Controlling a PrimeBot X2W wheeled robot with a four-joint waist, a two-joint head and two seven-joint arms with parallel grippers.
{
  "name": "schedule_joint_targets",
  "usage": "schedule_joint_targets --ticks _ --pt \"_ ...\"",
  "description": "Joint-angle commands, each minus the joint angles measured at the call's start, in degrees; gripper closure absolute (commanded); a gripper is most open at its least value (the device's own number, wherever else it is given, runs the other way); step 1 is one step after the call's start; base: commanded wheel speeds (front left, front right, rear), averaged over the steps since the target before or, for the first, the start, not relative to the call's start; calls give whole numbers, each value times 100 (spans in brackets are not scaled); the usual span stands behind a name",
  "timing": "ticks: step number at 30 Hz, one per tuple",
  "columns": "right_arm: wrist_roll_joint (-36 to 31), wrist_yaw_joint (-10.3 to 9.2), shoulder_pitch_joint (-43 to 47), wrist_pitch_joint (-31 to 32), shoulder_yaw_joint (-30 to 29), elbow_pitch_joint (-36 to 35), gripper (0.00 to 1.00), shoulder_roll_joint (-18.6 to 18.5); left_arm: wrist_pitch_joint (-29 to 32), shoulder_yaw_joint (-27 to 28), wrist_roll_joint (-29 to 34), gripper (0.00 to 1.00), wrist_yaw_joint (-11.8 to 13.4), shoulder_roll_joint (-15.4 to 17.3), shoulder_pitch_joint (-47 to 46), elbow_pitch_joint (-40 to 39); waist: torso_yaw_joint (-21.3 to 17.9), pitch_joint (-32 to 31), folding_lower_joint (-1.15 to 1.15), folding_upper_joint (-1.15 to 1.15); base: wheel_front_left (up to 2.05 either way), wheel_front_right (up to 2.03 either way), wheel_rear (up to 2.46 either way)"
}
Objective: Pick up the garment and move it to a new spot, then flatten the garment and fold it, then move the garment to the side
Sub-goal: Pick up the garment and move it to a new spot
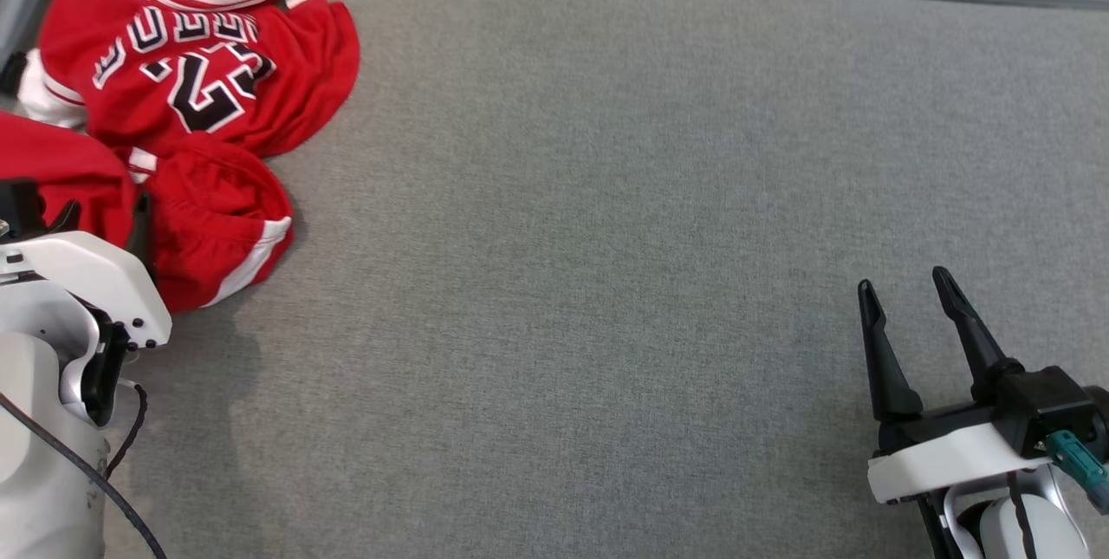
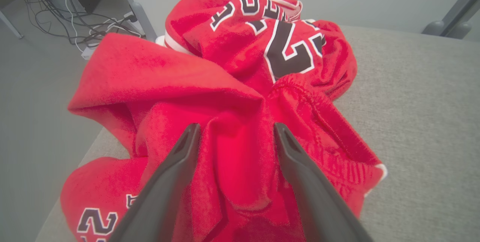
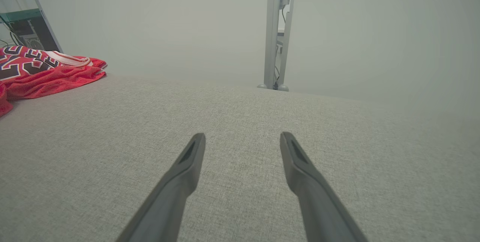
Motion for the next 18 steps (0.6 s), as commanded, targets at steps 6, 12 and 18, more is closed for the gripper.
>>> schedule_joint_targets --ticks 6,12,18 --pt "-166 1 -178 -37 -39 -69 0 -39 74 -3 -42 0 17 114 -275 463 -113 434 0 0 0 0 0" --pt "-228 1 -273 -37 18 -66 0 -38 -29 50 -142 0 48 151 -425 899 -124 607 0 0 0 0 0" --pt "-209 1 -321 -38 88 17 0 -39 -600 121 -174 100 145 169 -423 1262 -160 529 0 0 0 0 0"
